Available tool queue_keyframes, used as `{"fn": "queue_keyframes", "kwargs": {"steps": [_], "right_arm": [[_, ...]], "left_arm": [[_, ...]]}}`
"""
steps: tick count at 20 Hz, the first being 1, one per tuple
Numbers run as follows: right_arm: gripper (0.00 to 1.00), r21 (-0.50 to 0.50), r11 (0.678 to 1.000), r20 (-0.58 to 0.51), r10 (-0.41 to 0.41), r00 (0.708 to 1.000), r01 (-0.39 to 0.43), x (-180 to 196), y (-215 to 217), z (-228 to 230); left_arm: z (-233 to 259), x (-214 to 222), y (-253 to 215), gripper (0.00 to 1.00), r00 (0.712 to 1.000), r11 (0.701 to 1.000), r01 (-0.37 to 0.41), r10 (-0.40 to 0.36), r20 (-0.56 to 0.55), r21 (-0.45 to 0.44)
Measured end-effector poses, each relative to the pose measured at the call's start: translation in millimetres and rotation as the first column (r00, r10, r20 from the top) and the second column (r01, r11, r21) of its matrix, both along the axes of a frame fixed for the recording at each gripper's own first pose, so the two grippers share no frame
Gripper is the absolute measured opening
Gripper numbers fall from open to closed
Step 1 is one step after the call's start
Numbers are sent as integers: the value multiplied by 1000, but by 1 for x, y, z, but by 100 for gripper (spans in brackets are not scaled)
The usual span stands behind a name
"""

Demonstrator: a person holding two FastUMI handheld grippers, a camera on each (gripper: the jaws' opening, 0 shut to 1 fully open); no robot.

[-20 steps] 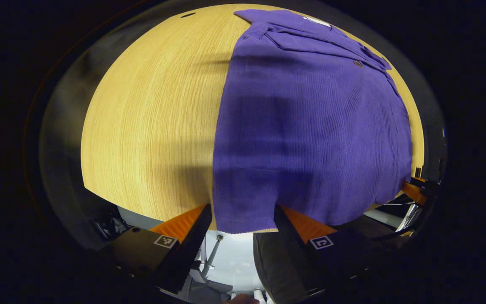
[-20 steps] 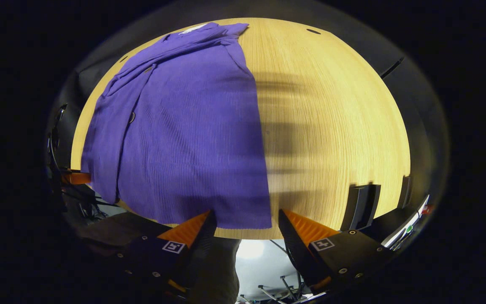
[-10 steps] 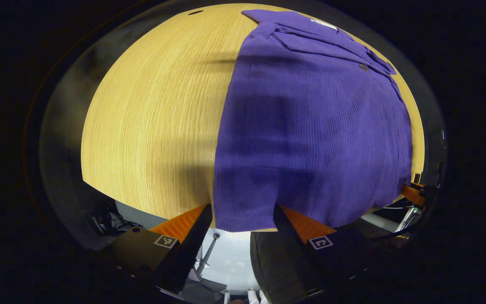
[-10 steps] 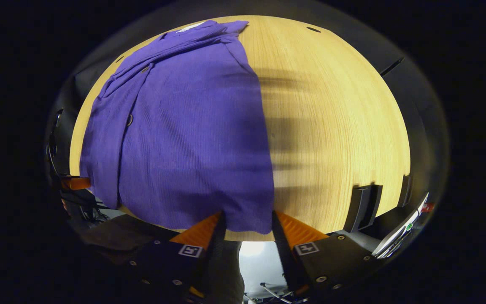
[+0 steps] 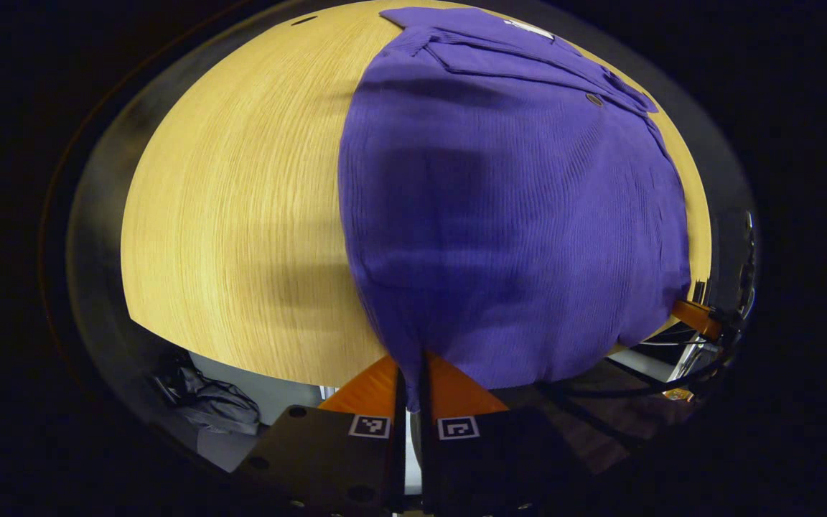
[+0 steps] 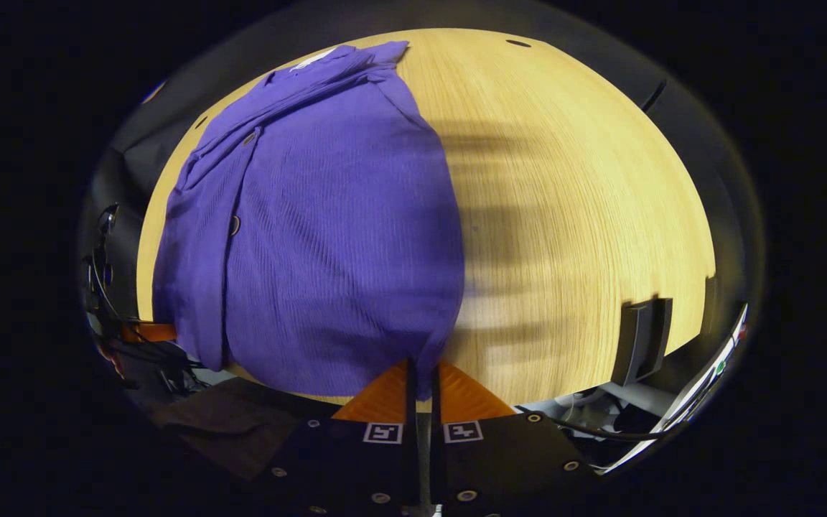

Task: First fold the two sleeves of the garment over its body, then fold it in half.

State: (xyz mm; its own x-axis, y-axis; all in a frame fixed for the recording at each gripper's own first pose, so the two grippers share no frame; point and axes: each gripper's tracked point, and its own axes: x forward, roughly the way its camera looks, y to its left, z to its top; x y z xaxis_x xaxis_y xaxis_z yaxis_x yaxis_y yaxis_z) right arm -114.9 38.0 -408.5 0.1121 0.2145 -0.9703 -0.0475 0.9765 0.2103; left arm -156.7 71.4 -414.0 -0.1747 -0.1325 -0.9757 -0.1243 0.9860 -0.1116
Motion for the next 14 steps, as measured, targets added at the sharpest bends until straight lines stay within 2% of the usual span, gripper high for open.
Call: {"fn": "queue_keyframes", "kwargs": {"steps": [5, 8, 10, 14], "right_arm": [[6, 59, 998, 75, -14, 997, 9, 21, 7, 34], [6, 108, 994, 142, -34, 989, 19, 47, 14, 64], [6, 137, 990, 180, -54, 982, 29, 66, 20, 81], [5, 151, 988, 258, -33, 965, -6, 97, 28, 110]], "left_arm": [[38, 35, -2, 10, 996, 1000, 10, -9, 86, -17], [54, 55, -1, 10, 984, 998, -17, 27, 174, -57], [64, 89, 2, 10, 962, 995, -79, 93, 255, -66], [83, 107, 9, 10, 955, 998, -41, 54, 292, -52]]}}
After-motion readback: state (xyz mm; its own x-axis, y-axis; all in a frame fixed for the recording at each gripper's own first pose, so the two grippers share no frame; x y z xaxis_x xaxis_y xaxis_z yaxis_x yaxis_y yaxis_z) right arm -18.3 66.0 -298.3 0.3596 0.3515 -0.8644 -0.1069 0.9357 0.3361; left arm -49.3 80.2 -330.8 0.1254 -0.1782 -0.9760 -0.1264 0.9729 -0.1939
